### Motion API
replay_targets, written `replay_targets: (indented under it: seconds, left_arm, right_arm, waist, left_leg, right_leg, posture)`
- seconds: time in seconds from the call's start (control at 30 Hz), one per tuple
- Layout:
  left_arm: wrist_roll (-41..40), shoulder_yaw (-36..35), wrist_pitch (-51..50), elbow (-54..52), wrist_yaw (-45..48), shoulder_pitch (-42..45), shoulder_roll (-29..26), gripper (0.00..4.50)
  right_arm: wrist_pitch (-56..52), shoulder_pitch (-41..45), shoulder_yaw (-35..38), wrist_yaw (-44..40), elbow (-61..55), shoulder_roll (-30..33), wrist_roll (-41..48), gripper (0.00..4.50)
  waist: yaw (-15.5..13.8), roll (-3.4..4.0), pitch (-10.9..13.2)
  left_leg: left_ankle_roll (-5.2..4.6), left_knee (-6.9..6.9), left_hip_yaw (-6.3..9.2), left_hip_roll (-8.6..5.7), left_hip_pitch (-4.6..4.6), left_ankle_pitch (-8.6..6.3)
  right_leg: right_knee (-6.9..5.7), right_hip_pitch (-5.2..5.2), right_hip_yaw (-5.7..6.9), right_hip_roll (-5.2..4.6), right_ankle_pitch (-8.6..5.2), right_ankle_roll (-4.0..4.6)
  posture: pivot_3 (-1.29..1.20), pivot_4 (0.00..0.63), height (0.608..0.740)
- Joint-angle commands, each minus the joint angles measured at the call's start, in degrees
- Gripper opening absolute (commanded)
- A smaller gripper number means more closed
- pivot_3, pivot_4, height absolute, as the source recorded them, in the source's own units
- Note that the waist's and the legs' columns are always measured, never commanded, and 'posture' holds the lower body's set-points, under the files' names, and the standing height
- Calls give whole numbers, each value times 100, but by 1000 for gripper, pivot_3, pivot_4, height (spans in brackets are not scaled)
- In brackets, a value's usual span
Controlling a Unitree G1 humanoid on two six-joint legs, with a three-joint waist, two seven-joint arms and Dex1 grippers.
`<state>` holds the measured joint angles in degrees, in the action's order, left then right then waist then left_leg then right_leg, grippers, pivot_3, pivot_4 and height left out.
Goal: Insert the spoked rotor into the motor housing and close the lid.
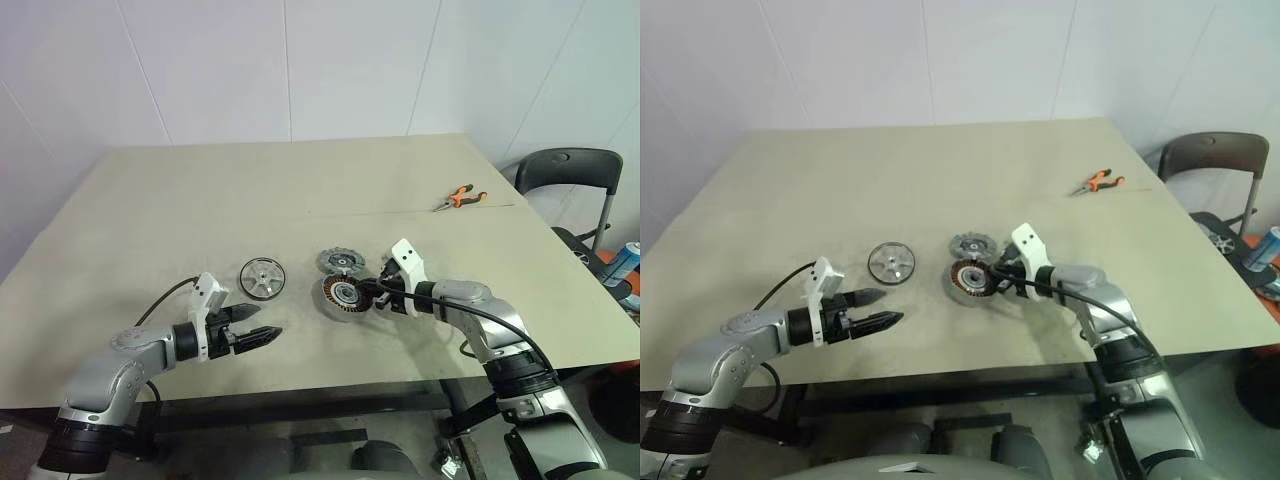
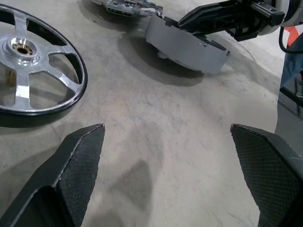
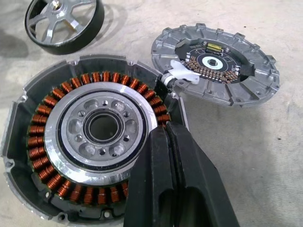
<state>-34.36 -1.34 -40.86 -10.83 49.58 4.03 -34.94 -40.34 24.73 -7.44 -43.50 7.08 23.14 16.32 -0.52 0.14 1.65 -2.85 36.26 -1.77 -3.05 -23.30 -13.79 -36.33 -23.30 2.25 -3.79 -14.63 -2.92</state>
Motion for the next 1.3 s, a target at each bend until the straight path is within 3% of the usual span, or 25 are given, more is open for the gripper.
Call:
replay_targets:
  seconds: [0.03, 0.53, 0.67, 0.77, 0.87, 1.3]
  left_arm:
    - [-2, -58, 44, -61, 4, 129, 2, 4500]
    - [-31, -67, 12, -151, -114, 82, 53, 4500]
    - [47, -106, 134, -148, -206, 82, 85, 4500]
    - [538, -364, 634, 331, -987, 358, 359, 4500]
    - [532, -568, 772, 629, -1109, 535, 456, 4500]
    - [-79, -1271, -81, 248, -1239, 459, 237, 4500]
  right_arm:
    - [-128, 102, 162, -33, -209, -145, 270, 17]
    - [-118, 408, 121, -60, -263, -156, 300, 17]
    - [-323, 785, 910, 444, 145, -365, 653, 17]
    - [-591, 939, 1328, 409, 393, -91, 865, 17]
    - [-643, 770, 1186, 298, 403, 150, 744, 17]
    - [-674, 227, 813, 548, -164, -32, 633, 17]
  waist:
    - [2, 1, 1]
    - [-8, 4, 3]
    - [-6, 7, 5]
    - [-42, 8, 5]
    - [-24, 2, 3]
    - [117, 7, 4]
  left_leg:
    - [0, 0, 0, 0, 0, 0]
    - [0, -2, 0, 0, -11, 0]
    - [0, -1, 0, 0, -11, 0]
    - [0, 2, -1, 0, -10, 0]
    - [0, -2, 0, 0, -11, 0]
    - [-1, 6, 0, 0, -14, 1]
  right_leg:
    - [0, 0, 0, 0, 0, 0]
    - [1, -11, 0, 0, 1, 0]
    - [0, -10, 0, 0, 1, -1]
    - [0, -10, 0, 0, 2, -1]
    - [3, -8, 0, 0, 2, -2]
    - [-2, -6, -1, 0, 7, -11]
  posture:
    - [0, 0, 740]
    - [0, 0, 740]
    - [0, 0, 740]
    - [0, 0, 740]
    - [0, 0, 740]
    - [0, 0, 740]
